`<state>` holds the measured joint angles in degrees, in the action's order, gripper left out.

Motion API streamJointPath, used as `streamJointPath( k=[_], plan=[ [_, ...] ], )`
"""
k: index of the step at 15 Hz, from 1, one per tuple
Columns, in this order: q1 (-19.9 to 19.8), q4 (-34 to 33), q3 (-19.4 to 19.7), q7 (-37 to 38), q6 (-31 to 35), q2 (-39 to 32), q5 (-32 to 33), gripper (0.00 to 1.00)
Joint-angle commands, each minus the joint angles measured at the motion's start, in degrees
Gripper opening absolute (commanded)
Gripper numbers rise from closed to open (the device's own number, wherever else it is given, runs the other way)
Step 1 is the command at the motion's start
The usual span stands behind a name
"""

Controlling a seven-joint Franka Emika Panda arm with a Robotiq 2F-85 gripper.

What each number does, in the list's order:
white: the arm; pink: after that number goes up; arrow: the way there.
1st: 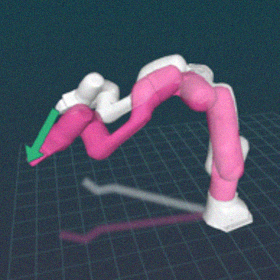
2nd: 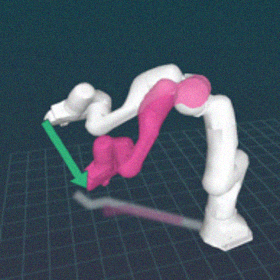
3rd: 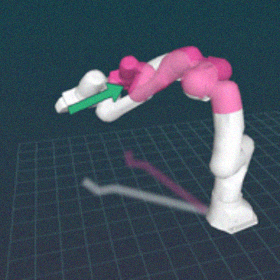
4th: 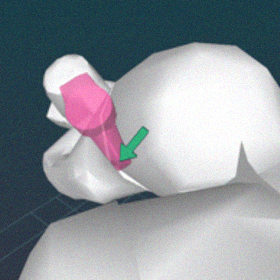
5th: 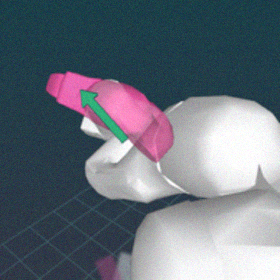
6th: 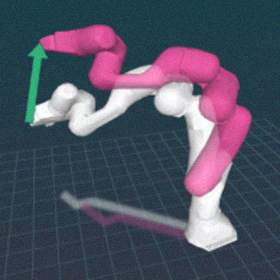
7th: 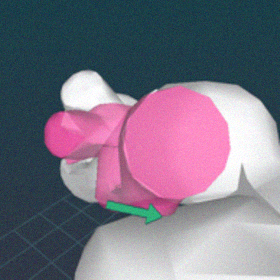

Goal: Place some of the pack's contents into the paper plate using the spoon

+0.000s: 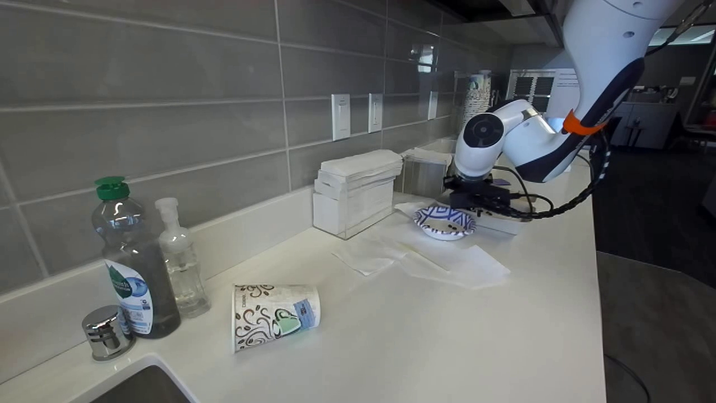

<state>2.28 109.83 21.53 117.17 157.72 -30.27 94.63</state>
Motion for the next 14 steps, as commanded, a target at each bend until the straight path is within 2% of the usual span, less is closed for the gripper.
streamJointPath(
  k=[1,14],
  plan=[
    [-0.9,1.3,-0.7,-2.0,3.2,0.7,-2.1,0.02],
    [-2.4,2.6,-1.2,-8.3,7.2,1.7,-11.0,0.02]
  ],
)
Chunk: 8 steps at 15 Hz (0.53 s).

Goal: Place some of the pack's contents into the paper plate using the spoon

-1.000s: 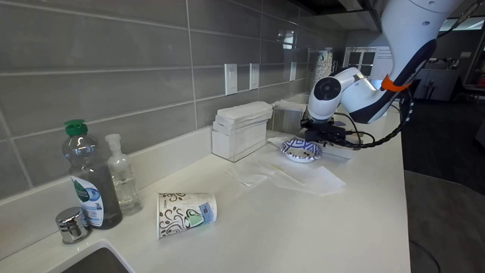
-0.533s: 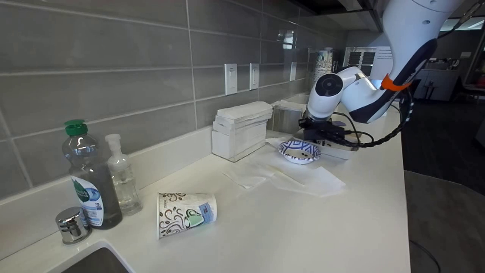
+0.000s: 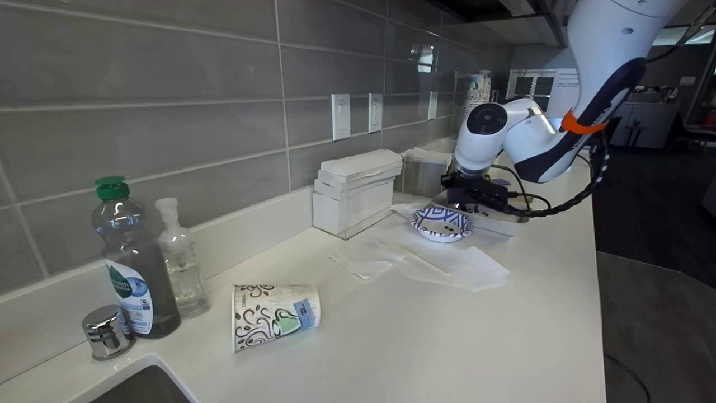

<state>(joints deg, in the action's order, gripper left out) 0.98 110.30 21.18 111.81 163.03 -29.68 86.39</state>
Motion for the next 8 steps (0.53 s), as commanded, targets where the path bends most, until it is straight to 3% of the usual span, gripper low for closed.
streamJointPath(
  k=[1,8],
  plan=[
    [-1.3,2.3,-1.0,-3.8,2.1,1.3,-3.4,0.02],
    [-2.7,5.1,-2.5,-11.8,6.1,2.9,-8.6,0.02]
  ],
)
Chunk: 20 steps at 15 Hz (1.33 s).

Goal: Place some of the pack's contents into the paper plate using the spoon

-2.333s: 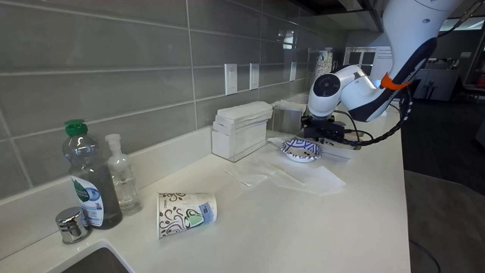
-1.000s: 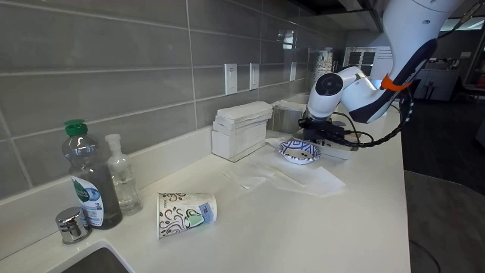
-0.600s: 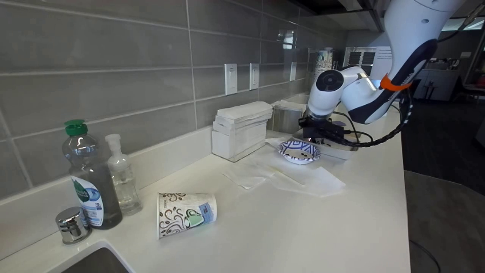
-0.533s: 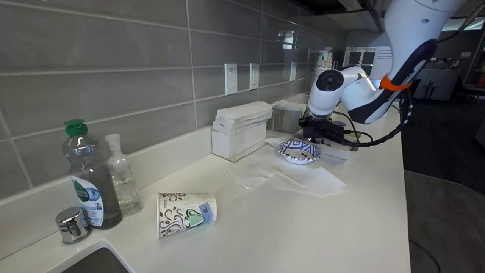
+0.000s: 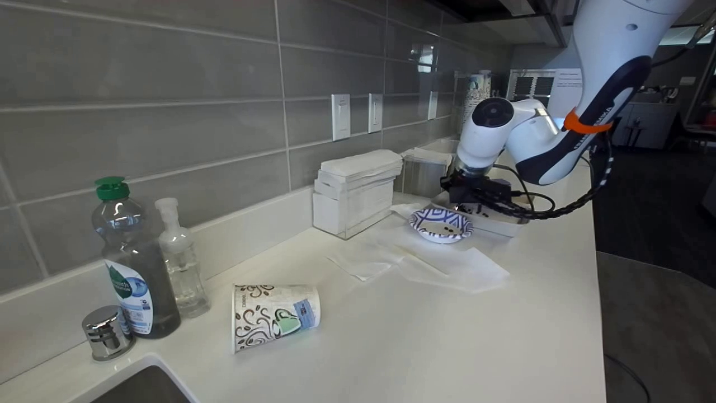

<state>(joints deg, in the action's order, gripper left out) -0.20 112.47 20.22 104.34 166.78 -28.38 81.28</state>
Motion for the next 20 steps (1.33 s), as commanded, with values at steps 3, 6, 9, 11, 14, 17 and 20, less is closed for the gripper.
streamJointPath(
  k=[3,6,9,11,14,17,20],
  plan=[
    [-2.2,4.0,-2.4,-7.7,2.7,2.1,-5.9,0.02],
    [-3.4,5.5,-3.9,-12.0,3.0,3.0,-9.5,0.02],
    [-5.0,6.7,-6.0,-16.4,3.0,3.7,-13.9,0.02],
    [-6.3,7.3,-7.6,-19.5,2.9,4.2,-17.1,0.02],
    [-8.5,8.2,-10.4,-24.4,2.4,4.7,-22.1,0.02],
    [-11.4,9.2,-14.0,-30.1,2.0,5.2,-28.1,0.02],
    [-15.3,9.8,-18.4,-36.3,1.8,5.5,-34.8,0.02]
  ],
)
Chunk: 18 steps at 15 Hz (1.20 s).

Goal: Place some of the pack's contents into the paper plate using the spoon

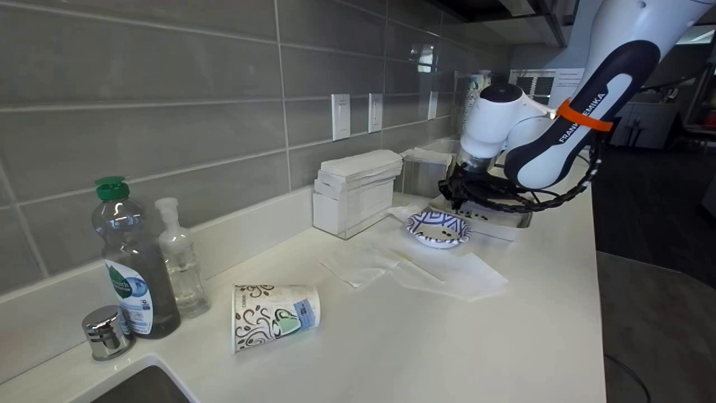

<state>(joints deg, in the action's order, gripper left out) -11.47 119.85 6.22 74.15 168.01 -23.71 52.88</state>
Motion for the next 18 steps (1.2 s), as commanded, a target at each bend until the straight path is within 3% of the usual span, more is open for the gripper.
streamJointPath(
  k=[1,3,4,6,10,14,18],
  plan=[
    [-5.2,2.6,-5.8,-7.9,0.4,0.9,-8.4,0.02],
    [-8.2,2.7,-9.2,-11.8,-0.2,0.9,-13.0,0.02],
    [-5.1,3.3,-6.4,-17.1,0.4,1.3,-20.2,0.02],
    [-5.3,3.1,-6.9,-23.2,-0.8,1.8,-28.5,0.02],
    [-0.4,2.6,-2.7,-33.5,-3.0,4.2,-43.0,0.02],
    [5.7,2.5,2.9,-35.5,-6.3,7.3,-45.8,0.02],
    [12.3,2.6,8.0,-31.3,-9.0,9.1,-40.3,0.02]
  ],
)
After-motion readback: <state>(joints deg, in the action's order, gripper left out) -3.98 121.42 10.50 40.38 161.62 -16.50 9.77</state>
